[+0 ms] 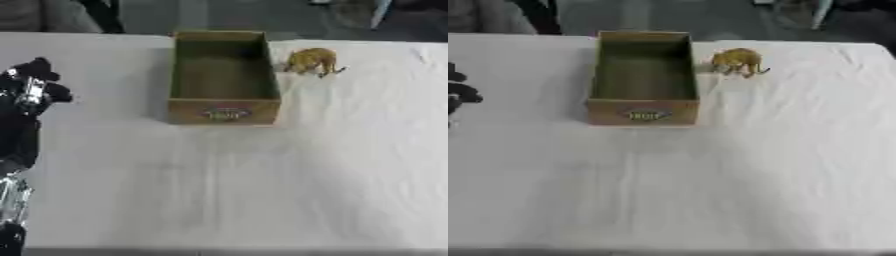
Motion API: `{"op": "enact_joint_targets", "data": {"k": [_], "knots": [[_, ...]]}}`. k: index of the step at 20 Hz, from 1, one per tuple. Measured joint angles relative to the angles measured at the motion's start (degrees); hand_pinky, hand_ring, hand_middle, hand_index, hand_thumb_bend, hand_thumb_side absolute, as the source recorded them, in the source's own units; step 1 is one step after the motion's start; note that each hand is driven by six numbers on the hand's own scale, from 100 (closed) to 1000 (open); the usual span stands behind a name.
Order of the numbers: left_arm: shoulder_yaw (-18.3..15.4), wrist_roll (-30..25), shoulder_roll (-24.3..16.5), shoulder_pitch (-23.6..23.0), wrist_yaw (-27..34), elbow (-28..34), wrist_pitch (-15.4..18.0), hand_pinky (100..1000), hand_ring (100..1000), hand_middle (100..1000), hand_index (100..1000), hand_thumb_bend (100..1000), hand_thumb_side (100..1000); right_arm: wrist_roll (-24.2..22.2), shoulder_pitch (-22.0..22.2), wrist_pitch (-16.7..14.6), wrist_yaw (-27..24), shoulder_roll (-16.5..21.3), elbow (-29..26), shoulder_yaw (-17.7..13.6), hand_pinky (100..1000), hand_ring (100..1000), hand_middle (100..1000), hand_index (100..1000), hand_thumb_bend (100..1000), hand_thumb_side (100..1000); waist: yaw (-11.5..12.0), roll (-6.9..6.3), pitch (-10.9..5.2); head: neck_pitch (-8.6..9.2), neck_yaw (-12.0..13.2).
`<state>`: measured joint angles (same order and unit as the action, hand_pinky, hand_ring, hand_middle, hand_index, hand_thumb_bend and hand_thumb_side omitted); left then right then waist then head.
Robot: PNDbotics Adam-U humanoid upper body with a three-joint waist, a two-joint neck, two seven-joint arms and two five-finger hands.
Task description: Pick up objects on the table and place them in the box.
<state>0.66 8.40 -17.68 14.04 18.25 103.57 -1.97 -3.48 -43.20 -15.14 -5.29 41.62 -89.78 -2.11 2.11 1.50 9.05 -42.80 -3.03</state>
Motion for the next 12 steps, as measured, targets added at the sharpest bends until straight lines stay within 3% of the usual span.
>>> {"op": "enact_joint_targets", "data": {"k": [8,9,12], "knots": [[0.5,-0.4,0.0,0.0,0.2,0.0,-0.2,553,513,534,641,378,417,0.9,-6.5,1.1,-1.7,-3.6,3.3,-1.3,642,628,651,700,445,100,1.5,-0.51,-0.42,0.0,-1.5],[0.5,-0.5,0.0,0.0,0.2,0.0,-0.2,553,513,533,641,378,417,0.9,-7.4,1.2,-1.8,-4.1,4.3,-1.4,642,627,650,699,409,100,1.7,-0.53,-0.53,0.0,-1.8],[0.7,-0.6,0.0,0.0,0.2,0.0,-0.3,553,513,533,641,380,418,1.0,-10.0,1.6,-1.9,-5.2,7.8,-1.6,638,624,646,694,457,100,2.3,-0.55,-0.63,0.0,-2.3]]}}
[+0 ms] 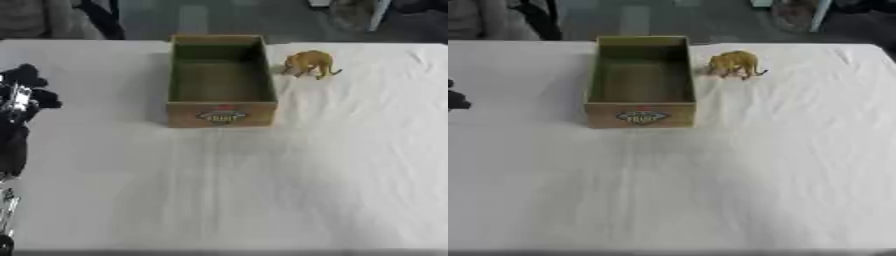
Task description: Pick up objects on the table and place them in the box.
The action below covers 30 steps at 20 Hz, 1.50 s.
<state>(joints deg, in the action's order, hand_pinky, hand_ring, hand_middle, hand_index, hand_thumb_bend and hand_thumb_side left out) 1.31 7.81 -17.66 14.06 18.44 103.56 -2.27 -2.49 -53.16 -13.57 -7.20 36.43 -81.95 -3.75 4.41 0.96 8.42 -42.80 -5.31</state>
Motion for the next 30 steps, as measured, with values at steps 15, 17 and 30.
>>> {"op": "enact_joint_targets", "data": {"k": [15,17,30], "knots": [[0.6,-0.7,0.0,0.0,0.1,0.0,-0.3,552,512,532,641,381,418,-0.2,-11.4,0.6,2.5,-2.5,27.0,0.0,625,608,627,676,449,100,2.8,0.19,-0.3,0.0,-1.6],[0.7,-0.7,0.0,0.0,0.1,-0.1,-0.3,552,512,532,640,382,418,-0.5,-12.4,0.3,5.6,-2.8,30.8,0.4,625,607,627,675,444,100,3.0,0.19,-0.32,0.0,-1.8],[0.9,-1.0,0.0,0.0,0.2,-0.3,-0.5,552,511,531,640,387,416,0.4,-13.4,-2.0,26.6,-5.6,47.3,0.8,650,668,668,691,429,135,3.8,0.04,-0.32,-0.09,-2.0]]}}
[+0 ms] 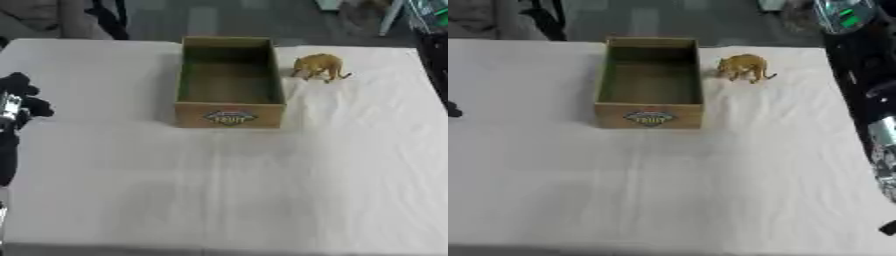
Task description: Pick up objects on the table and place them in the box.
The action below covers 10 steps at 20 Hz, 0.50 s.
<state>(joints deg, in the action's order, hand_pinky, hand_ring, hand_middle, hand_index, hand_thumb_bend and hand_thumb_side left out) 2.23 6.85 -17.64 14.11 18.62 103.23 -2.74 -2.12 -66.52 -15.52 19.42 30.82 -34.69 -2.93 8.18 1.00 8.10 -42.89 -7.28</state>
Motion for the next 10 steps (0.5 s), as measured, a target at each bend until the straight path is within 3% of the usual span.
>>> {"op": "enact_joint_targets", "data": {"k": [10], "knots": [[0.0,0.0,0.0,0.0,0.0,0.0,0.0,552,511,531,640,391,416,-1.4,0.7,-2.0,11.8,-1.5,5.5,0.0,729,777,753,741,428,186,0.4,-0.16,0.0,-0.33,-0.2]]}}
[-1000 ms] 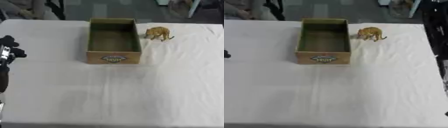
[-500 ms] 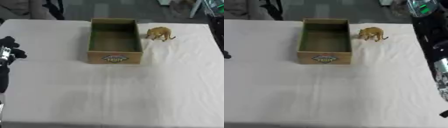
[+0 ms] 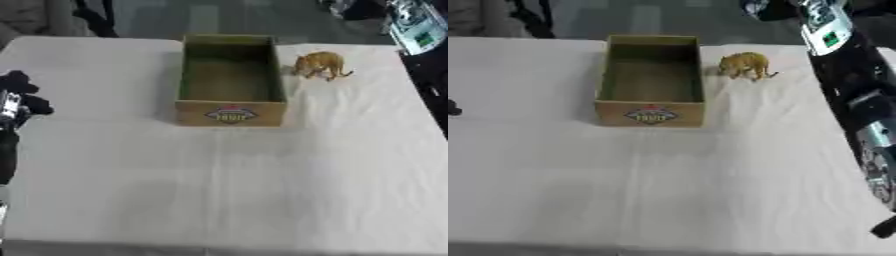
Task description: Pick up objects on the table and place them in the box.
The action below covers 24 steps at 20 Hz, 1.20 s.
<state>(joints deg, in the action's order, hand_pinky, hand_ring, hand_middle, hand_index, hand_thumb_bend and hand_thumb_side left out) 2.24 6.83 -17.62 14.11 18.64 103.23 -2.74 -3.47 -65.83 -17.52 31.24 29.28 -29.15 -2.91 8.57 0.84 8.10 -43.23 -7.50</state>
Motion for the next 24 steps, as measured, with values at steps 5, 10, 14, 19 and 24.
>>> {"op": "enact_joint_targets", "data": {"k": [5,10,14,19,24], "knots": [[0.0,0.0,0.0,0.0,0.0,0.0,0.0,552,510,530,639,391,417,-2.3,0.3,-1.1,5.7,-0.3,0.8,0.0,804,847,816,779,432,227,0.2,0.01,0.12,0.0,0.0],[0.0,0.0,0.0,0.0,0.0,0.0,0.0,552,510,530,639,393,417,-6.1,0.4,-2.2,10.7,-0.3,0.8,0.2,835,884,844,810,438,296,0.4,0.03,0.44,0.0,0.0],[0.0,0.0,0.0,0.1,0.0,0.0,0.0,552,510,530,639,394,417,-9.9,0.4,-3.1,14.6,-0.3,0.8,0.2,862,908,862,836,440,333,0.6,0.17,0.81,0.0,0.0],[0.0,0.0,0.0,0.2,0.0,0.0,0.0,552,509,529,639,395,418,-13.1,0.4,-3.3,18.9,-0.3,0.8,0.1,907,933,883,857,442,370,1.0,0.17,1.17,0.0,0.0],[0.0,-0.1,0.0,0.4,0.0,0.0,0.0,552,509,528,639,396,417,-14.1,0.8,-2.9,23.1,-0.3,0.8,0.1,929,948,899,872,441,387,1.3,0.17,1.49,0.01,0.0]]}}
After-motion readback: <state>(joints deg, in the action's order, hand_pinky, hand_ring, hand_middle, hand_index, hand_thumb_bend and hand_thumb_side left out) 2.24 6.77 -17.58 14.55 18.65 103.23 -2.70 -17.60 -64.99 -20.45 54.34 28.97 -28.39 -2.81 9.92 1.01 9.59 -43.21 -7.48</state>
